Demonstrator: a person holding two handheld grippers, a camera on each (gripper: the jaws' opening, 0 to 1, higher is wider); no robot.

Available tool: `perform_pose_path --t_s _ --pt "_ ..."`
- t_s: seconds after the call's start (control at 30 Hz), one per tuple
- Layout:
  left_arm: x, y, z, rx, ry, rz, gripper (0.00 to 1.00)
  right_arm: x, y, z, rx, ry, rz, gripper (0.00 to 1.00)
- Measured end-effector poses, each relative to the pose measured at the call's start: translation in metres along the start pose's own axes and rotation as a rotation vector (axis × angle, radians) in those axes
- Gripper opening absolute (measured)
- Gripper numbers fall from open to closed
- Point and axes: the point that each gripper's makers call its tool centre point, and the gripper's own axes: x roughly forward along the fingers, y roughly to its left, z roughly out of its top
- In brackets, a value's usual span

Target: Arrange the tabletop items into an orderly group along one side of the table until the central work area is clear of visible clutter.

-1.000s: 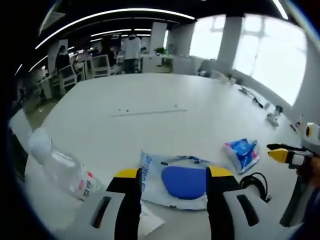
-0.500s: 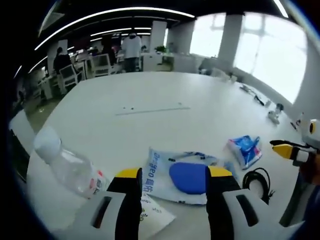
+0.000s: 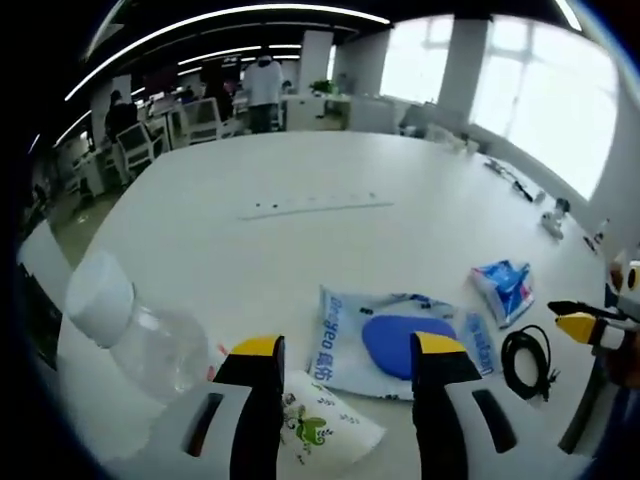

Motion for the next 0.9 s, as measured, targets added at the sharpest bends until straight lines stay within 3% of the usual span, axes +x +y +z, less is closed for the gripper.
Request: perform_pose_path --t_s 0.27,0.43,0.9 --pt "0.013 -0.003 -0.012 -0.001 0.047 -0.01 0.46 0.011 0.008 -0.004 -0.007 0.022 0.02 0.43" --pt "0.024 -0.002 -0.022 0.024 0.094 -0.004 0.45 0.021 0.014 -0.017 -0.021 0.066 0.038 0.42" --pt "0.047 0.008 -0.027 -0.033 0.131 0.008 0.44 0.037 0.025 -0.043 -0.002 0.16 0.069 0.39"
